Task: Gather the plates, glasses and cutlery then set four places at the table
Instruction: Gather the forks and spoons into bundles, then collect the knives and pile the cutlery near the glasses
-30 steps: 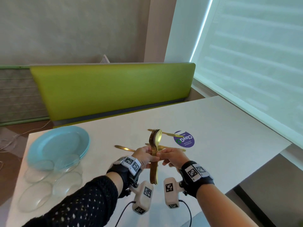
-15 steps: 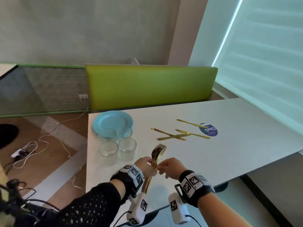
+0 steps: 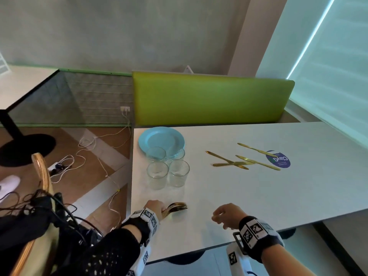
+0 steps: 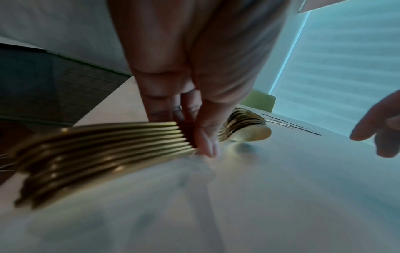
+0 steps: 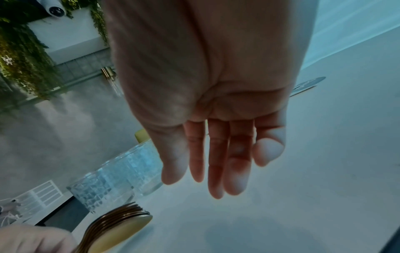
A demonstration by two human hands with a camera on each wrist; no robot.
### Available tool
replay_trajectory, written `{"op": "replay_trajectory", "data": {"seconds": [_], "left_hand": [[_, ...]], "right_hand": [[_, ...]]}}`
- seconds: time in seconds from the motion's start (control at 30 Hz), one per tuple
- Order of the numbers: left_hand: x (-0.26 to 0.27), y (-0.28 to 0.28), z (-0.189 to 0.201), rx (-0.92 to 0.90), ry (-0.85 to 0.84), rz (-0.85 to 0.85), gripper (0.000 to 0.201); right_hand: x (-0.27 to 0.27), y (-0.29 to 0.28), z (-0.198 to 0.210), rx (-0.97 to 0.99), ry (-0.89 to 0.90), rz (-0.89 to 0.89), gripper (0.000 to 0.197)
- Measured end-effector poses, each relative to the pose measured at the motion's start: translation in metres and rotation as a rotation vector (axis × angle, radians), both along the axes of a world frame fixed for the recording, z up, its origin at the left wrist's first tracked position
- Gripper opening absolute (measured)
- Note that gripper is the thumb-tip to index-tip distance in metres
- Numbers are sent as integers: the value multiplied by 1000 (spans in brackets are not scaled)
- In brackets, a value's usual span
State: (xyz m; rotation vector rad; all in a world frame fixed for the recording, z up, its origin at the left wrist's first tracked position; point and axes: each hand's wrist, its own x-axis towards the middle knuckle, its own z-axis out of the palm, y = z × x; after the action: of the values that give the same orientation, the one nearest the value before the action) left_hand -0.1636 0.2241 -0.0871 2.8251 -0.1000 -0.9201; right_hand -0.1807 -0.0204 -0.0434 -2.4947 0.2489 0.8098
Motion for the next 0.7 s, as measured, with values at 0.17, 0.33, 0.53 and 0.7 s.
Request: {"op": "replay_trajectory", "data": {"seconds": [0.17, 0.33, 0.53, 0.7], "left_hand": [[14, 0, -6, 3, -39, -76, 29], [24, 2, -17, -40, -94, 47, 32], [25, 2, -22, -87, -121, 128, 54], [24, 2, -22, -44, -135, 91, 63]], "right_hand": [[0, -8, -3, -30, 3, -5, 30], [5, -12, -4, -26, 2, -44, 29], [13, -13, -6, -16, 4, -71, 30], [18, -10, -1, -26, -4, -59, 29]]}}
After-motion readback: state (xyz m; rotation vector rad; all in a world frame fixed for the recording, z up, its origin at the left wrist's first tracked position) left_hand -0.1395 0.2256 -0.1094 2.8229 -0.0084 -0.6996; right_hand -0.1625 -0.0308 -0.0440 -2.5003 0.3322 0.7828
